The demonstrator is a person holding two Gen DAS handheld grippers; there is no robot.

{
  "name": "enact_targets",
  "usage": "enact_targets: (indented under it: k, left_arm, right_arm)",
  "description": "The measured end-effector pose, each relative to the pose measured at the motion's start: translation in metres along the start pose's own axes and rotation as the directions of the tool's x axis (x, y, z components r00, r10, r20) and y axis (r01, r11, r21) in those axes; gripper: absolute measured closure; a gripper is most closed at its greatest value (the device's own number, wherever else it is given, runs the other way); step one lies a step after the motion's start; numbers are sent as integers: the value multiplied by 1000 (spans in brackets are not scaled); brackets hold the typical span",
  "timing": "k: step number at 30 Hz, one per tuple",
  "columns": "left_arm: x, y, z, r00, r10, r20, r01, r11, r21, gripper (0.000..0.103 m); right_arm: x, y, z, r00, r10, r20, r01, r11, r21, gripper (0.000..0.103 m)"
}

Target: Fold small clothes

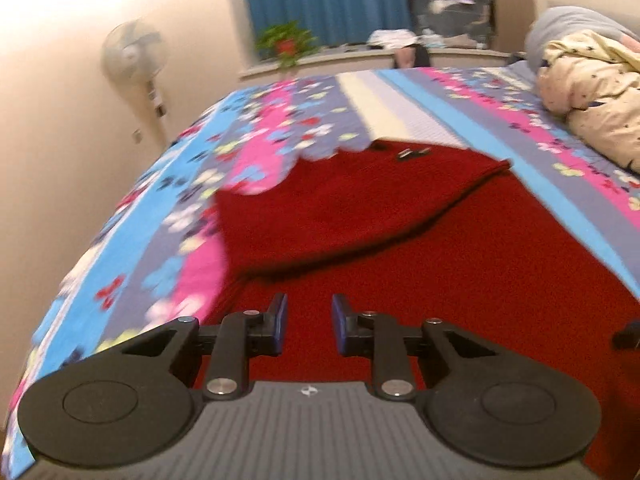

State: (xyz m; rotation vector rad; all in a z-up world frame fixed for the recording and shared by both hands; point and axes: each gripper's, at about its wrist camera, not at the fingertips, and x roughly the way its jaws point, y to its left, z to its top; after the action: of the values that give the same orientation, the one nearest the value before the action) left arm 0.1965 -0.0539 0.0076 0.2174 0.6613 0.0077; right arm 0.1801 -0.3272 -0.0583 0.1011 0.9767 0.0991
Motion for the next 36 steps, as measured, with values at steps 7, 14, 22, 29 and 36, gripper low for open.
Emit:
enact_targets:
  k: [7, 14, 22, 29, 36]
  left_arm:
    - [57, -77, 50, 996, -77, 54, 75, 996, 49, 74]
    - [138, -143, 89, 995, -94, -13, 95, 988, 118, 16]
    - [197, -191, 100, 996, -60, -61, 76, 953, 294, 39]
    - [169, -110, 115, 997, -51, 58, 33, 962, 271, 93]
    - [111, 132, 101, 972, 224, 76, -210, 965, -157, 94]
  right_arm:
    - [8, -3, 9, 999, 29, -32, -28, 999, 23, 75]
    - [18, -3, 16, 997, 50, -59, -49, 999, 7, 74]
    - [25, 5, 19, 995, 59, -76, -65, 995, -73, 71]
    - [28, 9, 19, 996, 37, -82, -45, 994, -99, 71]
    - [22, 25, 12, 997, 17, -73, -28, 988, -154, 71]
